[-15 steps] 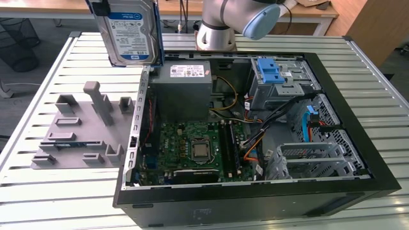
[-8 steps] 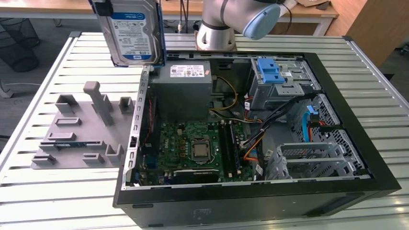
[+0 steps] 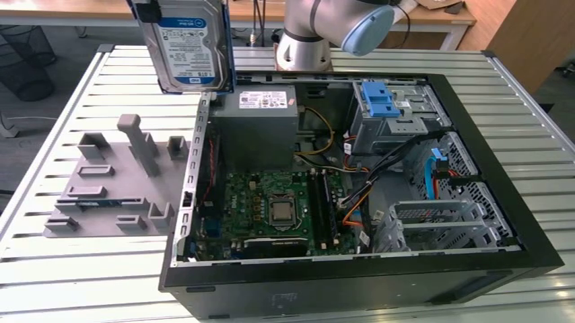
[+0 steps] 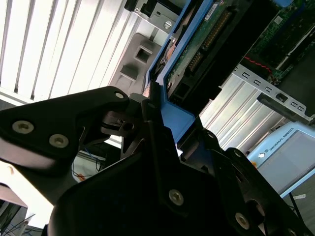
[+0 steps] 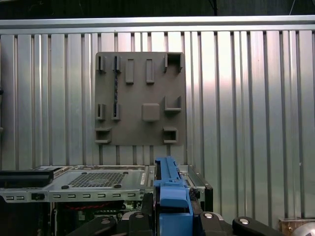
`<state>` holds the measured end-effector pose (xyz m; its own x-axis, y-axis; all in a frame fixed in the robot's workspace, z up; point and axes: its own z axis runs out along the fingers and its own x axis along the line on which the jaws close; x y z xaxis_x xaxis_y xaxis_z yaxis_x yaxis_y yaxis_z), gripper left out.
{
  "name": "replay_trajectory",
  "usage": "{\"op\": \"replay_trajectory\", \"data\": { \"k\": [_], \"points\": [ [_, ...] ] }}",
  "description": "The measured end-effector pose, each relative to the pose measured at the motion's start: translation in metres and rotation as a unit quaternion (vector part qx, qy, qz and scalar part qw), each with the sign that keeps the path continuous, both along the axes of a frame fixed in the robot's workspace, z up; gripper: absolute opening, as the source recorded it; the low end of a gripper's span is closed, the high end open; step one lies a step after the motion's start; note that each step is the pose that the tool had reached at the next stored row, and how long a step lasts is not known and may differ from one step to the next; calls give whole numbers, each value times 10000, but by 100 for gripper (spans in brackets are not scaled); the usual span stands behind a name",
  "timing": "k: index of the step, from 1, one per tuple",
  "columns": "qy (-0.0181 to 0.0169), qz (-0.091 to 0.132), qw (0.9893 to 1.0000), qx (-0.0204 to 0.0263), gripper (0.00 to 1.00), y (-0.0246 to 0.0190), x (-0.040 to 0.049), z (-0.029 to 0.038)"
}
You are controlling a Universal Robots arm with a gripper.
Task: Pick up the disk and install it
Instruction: 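Pick up the disk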
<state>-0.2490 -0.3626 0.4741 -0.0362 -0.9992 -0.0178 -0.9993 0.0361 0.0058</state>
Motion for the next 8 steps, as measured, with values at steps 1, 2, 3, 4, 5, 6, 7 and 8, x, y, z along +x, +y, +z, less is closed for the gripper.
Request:
{"op": "replay_trajectory", "data": {
  "k": [1, 2, 3, 4, 5, 6, 7, 8],
  "points": [
    [0, 0, 10000, 0, 36, 0, 1, 0],
    [0, 0, 10000, 0, 36, 0, 1, 0],
    [0, 0, 10000, 0, 36, 0, 2, 0],
    [0, 0, 10000, 0, 36, 0, 3, 0],
    [0, 0, 10000, 0, 36, 0, 5, 0],
    [0, 0, 10000, 0, 36, 0, 7, 0],
    [0, 0, 10000, 0, 36, 0, 12, 0],
    [0, 0, 10000, 0, 36, 0, 17, 0]
  ]
}}
